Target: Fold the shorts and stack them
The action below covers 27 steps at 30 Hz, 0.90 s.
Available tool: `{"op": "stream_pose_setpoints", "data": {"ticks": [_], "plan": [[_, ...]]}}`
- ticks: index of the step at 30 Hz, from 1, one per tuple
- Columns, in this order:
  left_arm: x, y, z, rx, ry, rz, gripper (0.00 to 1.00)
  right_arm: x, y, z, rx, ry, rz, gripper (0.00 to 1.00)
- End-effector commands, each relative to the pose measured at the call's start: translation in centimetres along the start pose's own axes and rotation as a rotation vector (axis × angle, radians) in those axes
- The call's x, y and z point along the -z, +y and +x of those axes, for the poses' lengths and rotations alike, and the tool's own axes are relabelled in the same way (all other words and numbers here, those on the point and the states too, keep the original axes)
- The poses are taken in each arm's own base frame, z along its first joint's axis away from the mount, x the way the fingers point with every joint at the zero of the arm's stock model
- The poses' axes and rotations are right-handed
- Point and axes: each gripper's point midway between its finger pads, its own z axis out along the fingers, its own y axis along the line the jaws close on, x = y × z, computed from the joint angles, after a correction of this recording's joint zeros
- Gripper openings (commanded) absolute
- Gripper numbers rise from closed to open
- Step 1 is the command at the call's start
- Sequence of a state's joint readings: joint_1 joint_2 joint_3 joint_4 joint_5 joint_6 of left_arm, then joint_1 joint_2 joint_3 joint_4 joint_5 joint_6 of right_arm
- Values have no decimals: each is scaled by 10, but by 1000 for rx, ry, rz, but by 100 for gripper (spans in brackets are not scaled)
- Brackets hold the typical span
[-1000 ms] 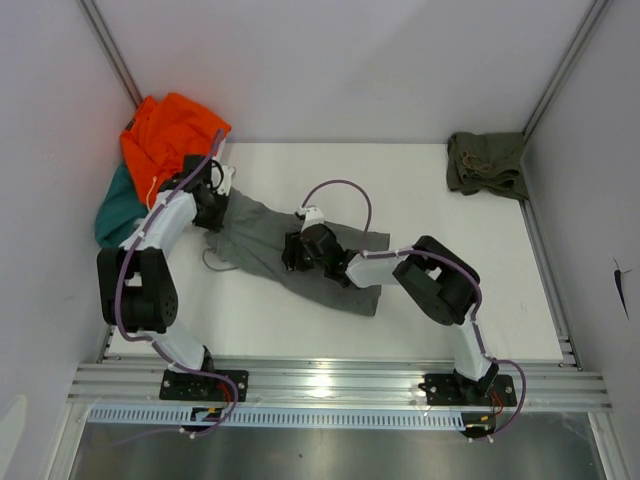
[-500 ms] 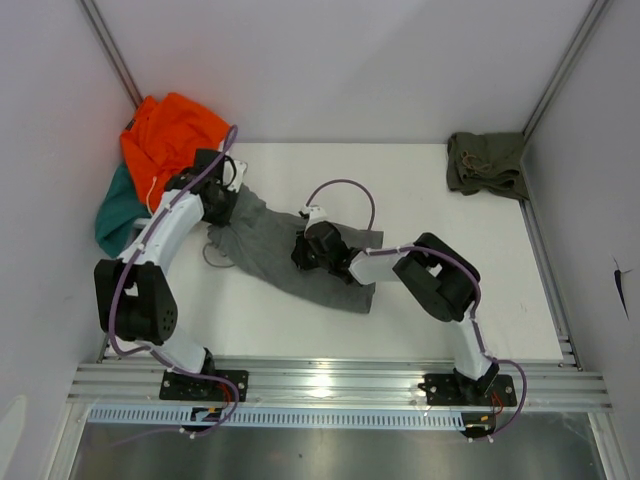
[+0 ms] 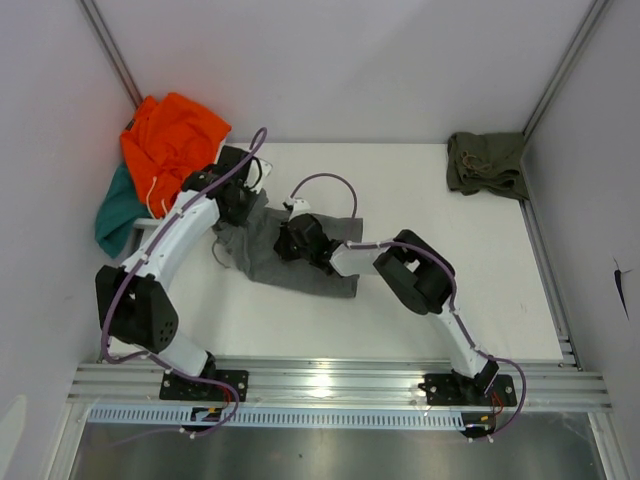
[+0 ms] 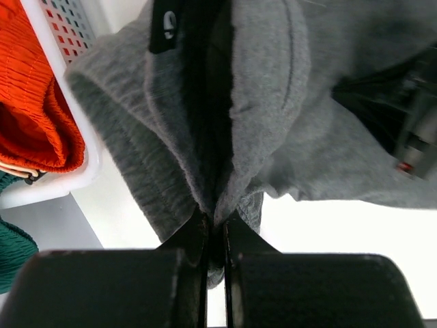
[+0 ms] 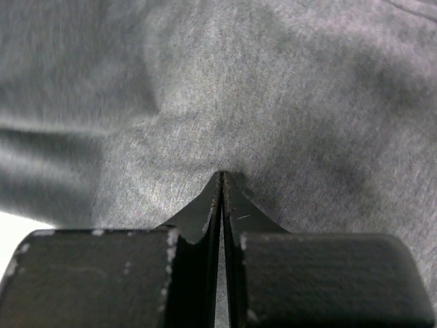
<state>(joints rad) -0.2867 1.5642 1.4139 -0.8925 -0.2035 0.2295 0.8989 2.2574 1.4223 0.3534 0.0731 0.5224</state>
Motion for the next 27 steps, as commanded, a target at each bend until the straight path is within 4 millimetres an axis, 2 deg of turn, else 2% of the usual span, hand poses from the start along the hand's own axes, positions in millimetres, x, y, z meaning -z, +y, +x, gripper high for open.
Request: {"op": "stream_pose_setpoints", "data": {"ticks": [1,9,13,16,20,27], "plan": [[42,1,-26,-10,-121,-15,0,-13,-15,26,-19,69,58,2],[74,-15,-42,-33,-152,35,1,-22,-14,30,-71,77,60,1],[81,-21,-47,-43,-153,47,0,-24,-13,30,-94,72,52,0],[82,-29,-49,-50,-157,72,1,-27,-13,31,-123,76,42,0],[68,-34,-45,-69,-111,67,1,-27,-14,30,-153,77,31,2],[58,-35,-42,-75,-88,57,0,-17,-13,10,-206,36,-6,4]]}}
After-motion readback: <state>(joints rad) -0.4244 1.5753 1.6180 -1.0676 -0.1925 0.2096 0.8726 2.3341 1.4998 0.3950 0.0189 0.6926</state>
